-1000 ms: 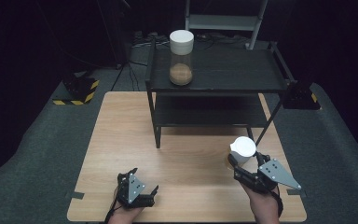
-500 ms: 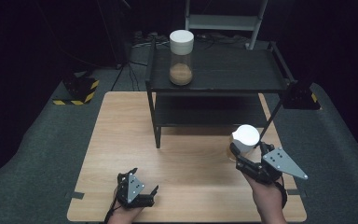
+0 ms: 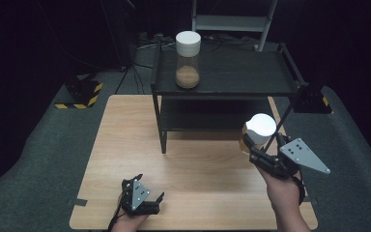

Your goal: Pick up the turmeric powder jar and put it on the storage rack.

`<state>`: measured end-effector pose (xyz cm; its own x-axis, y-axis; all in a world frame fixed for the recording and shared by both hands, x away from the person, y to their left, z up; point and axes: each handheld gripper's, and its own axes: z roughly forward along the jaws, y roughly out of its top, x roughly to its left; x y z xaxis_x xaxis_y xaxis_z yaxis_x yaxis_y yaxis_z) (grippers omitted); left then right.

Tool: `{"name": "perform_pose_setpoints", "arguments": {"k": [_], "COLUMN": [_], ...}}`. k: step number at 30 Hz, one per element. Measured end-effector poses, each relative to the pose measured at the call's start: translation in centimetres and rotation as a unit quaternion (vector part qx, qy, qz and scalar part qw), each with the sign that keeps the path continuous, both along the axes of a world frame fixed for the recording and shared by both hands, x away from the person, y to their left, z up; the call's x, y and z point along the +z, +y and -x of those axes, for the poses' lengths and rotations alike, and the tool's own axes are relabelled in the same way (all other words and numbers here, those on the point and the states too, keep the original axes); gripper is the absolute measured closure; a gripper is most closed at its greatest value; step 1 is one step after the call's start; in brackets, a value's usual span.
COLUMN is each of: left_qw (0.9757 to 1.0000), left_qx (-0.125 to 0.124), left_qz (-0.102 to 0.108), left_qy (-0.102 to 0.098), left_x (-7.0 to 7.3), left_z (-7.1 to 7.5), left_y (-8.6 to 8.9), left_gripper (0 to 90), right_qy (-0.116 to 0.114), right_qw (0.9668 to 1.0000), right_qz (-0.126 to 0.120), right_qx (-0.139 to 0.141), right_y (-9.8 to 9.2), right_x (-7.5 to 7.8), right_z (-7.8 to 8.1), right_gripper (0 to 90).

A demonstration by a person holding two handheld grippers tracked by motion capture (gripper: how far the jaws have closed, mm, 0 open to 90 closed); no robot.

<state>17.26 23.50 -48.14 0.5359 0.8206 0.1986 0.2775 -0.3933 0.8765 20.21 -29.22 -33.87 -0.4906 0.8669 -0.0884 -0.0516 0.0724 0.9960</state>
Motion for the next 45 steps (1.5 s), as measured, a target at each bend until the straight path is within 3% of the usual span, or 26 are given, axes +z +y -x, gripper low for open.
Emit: {"name": "perform_pose_setpoints", "arguments": {"k": [22,34,45], "left_qw": [1.0000,0.9999,0.9998], "left_qx": [-0.003,-0.003,-0.002], "left_qz": [0.005,0.009,0.018], "left_qy": [0.000,-0.003,0.001], "left_x": [0.0,-0.2,-0.2], "left_z": [0.0,0.0,-0.1], "left_y": [0.2,0.3,0.6], "left_gripper": [0.7,0.7,0.7], "right_qy": [-0.050,-0.059,-0.064], "right_qw": [0.9987,0.9980,0.9976], "right_qz": [0.001,-0.011,-0.012], "right_qx": [-0.006,-0.018,-0.024], "right_y": [0.8,1.1,2.1], "right_x": [6.0,9.1,10.9], "right_z": [-0.5,-2.6,-4.9], "right_gripper": [30.1,30.1,30.1]}}
